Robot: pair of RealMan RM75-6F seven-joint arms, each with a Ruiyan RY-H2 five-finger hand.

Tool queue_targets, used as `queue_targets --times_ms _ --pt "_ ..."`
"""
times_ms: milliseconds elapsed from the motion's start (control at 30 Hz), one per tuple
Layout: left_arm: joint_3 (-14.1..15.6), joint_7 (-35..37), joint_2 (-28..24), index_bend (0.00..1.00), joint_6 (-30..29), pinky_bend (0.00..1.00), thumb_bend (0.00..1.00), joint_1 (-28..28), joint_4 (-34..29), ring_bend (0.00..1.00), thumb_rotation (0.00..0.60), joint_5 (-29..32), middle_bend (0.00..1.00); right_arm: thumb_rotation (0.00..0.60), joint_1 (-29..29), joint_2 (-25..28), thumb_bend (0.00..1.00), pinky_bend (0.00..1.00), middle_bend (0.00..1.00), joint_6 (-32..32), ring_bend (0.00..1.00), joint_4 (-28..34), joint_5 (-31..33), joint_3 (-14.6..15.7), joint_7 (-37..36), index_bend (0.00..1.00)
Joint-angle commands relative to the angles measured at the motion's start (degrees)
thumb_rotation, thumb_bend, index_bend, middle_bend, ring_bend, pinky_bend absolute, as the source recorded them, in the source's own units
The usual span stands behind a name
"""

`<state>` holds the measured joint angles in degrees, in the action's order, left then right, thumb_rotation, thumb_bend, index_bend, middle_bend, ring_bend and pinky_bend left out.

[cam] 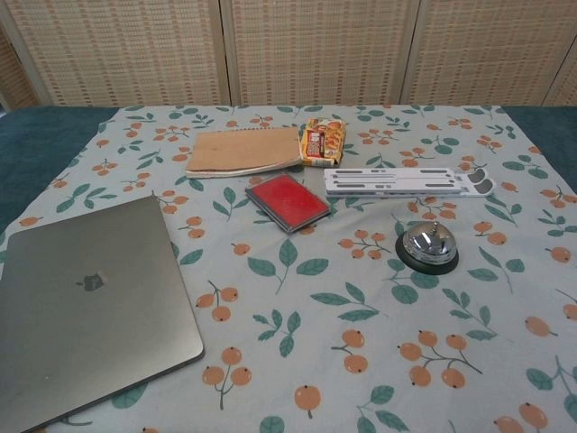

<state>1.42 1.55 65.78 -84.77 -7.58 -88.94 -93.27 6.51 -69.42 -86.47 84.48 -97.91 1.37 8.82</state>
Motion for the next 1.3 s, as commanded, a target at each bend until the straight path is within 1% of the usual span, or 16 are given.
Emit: queue_targets --times_ms 33,133,267,433,533,700,800,933,1033,1200,1300 --pt "0.0 -0.2 0.0 0.30 -0.1 0.39 0.39 0.0 -0.1 0.16 0.600 -0.1 0.26 0.600 0.1 -0.9 0.78 0.04 0.00 -1.5 0.00 -1.7 -1.5 0.0 -1.0 0.01" --pt "0.0 -0.7 0.0 0.30 0.0 0.39 0.39 0.0 -0.3 0.16 0.600 0.1 0.26 0.600 0.5 -2.1 0.78 0.04 0.00 -1.8 0.00 -3.9 -2.6 0.1 -1.5 0.02" --pt "-0.1 -0.2 -0.1 0.30 -0.2 0.39 0.39 0.0 -0.5 0.16 0.600 -0.2 0.26 0.600 2.8 -4.4 0.78 0.04 0.00 0.8 0.00 -6.8 -3.7 0.2 -3.0 0.02" --pt "-0.2 1.0 -0.5 0.30 -0.5 0.39 0.39 0.2 -0.5 0.16 0.600 0.2 0.26 0.600 8.6 -10.3 0.78 0.05 0.00 6.2 0.00 -12.5 -5.3 -0.5 -8.1 0.00" --pt "-0.5 1.6 -0.7 0.30 -1.9 0.39 0.39 0.5 -0.7 0.16 0.600 -0.2 0.26 0.600 12.4 -13.9 0.78 0.05 0.00 10.1 0.00 -15.9 -6.0 -0.9 -10.2 0.00" --pt "-0.2 1.7 -0.7 0.30 -1.8 0.39 0.39 0.6 -0.6 0.16 0.600 -0.4 0.26 0.600 17.9 -20.1 0.84 0.05 0.01 15.7 0.00 -21.9 -5.7 -1.6 -13.9 0.00" --pt "-0.2 1.8 -0.8 0.30 -1.5 0.39 0.39 0.4 -0.5 0.16 0.600 -0.4 0.26 0.600 20.2 -23.4 0.85 0.06 0.02 17.4 0.00 -25.6 -5.3 -1.6 -16.8 0.00" --pt "-0.1 2.6 -0.9 0.30 -1.7 0.39 0.39 0.4 -0.6 0.16 0.600 -0.8 0.26 0.600 21.8 -26.3 0.86 0.06 0.03 18.9 0.00 -29.8 -4.6 -1.2 -18.9 0.00" --pt "0.1 2.9 -1.0 0.30 -1.8 0.39 0.39 0.4 -0.5 0.16 0.600 -1.5 0.26 0.600 22.0 -28.0 0.86 0.06 0.03 20.3 0.00 -33.4 -3.7 -0.1 -20.8 0.00" --pt "0.2 2.9 -0.9 0.30 -1.9 0.39 0.39 0.4 -0.5 0.16 0.600 -1.7 0.26 0.600 22.5 -30.3 0.86 0.06 0.03 22.9 0.00 -39.2 -2.3 1.5 -25.9 0.00" --pt "0.2 2.6 -0.8 0.30 -1.7 0.39 0.39 0.2 -0.3 0.16 0.600 -1.7 0.26 0.600 22.8 -30.8 0.86 0.06 0.03 22.2 0.00 -41.2 -2.3 2.1 -28.3 0.00"
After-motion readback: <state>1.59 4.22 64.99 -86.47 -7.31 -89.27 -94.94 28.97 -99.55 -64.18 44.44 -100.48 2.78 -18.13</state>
